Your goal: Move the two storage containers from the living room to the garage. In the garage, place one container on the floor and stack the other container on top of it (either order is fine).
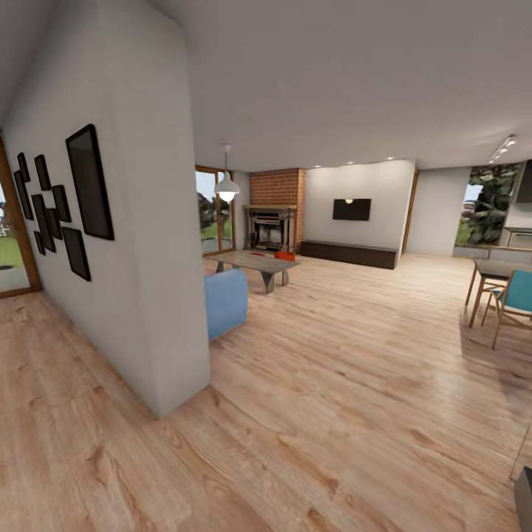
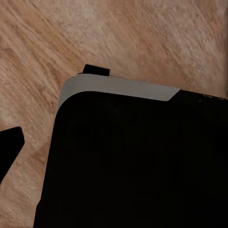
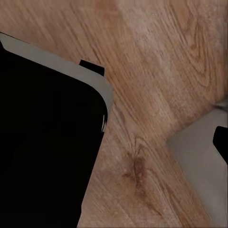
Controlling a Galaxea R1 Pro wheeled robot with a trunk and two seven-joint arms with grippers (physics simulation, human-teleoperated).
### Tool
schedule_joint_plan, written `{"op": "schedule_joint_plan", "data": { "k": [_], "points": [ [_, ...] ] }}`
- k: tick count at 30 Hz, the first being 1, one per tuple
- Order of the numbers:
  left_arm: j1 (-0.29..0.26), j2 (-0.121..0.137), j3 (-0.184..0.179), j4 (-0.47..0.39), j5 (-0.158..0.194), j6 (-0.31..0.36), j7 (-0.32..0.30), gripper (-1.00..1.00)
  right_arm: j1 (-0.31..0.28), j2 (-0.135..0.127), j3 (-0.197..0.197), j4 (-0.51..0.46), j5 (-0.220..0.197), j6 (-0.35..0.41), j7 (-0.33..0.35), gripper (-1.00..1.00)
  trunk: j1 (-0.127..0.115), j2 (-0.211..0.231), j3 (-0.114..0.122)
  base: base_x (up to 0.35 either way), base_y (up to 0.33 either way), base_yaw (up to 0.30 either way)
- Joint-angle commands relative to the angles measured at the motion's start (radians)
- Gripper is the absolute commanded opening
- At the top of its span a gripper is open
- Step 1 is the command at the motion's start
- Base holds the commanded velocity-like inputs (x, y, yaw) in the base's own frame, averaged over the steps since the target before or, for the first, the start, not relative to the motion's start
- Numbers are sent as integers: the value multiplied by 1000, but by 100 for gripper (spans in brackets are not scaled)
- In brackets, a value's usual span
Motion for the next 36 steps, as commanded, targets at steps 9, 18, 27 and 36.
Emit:
{"op": "schedule_joint_plan", "data": {
  "k": [9,18,27,36],
  "points": [
    [0,0,0,-1,5,-2,1,100,-1,-1,9,3,-10,-8,1,100,1,-1,-1,325,0,-148],
    [0,0,0,-1,5,-2,1,100,-1,-1,9,3,-10,-7,2,100,1,-1,-1,325,0,-275],
    [0,0,0,-1,5,-2,1,100,-1,-1,9,3,-10,-6,2,100,1,-1,-1,325,0,-270],
    [0,0,0,-1,5,-3,1,100,-1,-4,9,3,-9,0,1,100,1,-1,-1,325,0,-25]
  ]
}}
